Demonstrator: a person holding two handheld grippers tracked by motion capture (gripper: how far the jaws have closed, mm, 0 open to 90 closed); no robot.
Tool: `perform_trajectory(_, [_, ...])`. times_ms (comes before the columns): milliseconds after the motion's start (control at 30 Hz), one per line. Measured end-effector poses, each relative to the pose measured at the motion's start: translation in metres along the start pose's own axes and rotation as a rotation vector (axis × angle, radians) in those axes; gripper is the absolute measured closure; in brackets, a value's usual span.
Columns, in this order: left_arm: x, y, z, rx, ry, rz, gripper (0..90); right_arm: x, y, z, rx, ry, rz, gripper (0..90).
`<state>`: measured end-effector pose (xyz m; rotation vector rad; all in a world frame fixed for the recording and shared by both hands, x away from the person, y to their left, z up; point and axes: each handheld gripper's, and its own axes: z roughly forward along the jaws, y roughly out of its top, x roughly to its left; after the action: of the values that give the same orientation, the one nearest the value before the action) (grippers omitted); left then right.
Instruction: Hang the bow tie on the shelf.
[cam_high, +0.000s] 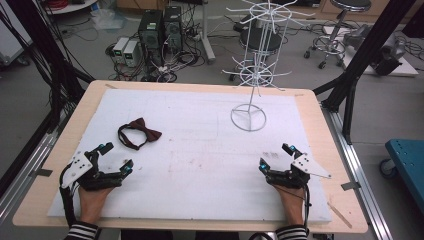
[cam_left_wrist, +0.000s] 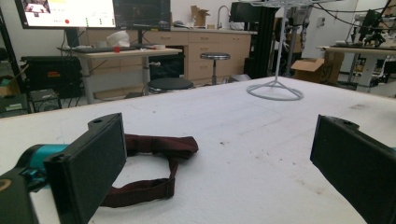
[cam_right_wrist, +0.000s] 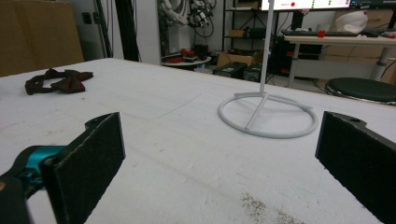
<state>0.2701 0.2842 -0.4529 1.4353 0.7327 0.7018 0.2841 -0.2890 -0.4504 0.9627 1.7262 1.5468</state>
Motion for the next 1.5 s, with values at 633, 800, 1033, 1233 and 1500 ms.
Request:
perform_trajectory(633, [0.006,0.007,-0.003,0.000,-0.006,-0.014,4.1,0.001,0.000,-0.001,-0.007,-0.007,-0.006,0.7])
perform_trajectory(800, [0.014,0.021,-0.006,0.004,-0.022,-0.012,4.1,0.001,0.000,-0.001,-0.008,-0.007,-0.005,0.7])
perform_trajectory(1033, [0.029,0.045,-0.002,0.038,-0.051,0.018,4.1,0.000,0.000,0.000,-0.012,-0.009,-0.012,0.7])
perform_trajectory(1233, [0.044,0.064,0.009,0.086,-0.097,0.037,4.1,0.000,0.000,-0.001,-0.013,-0.008,-0.012,0.7])
perform_trajectory(1500, [0.057,0.078,0.023,0.184,-0.153,0.090,4.1,0.000,0.000,0.000,-0.012,-0.009,-0.011,0.7])
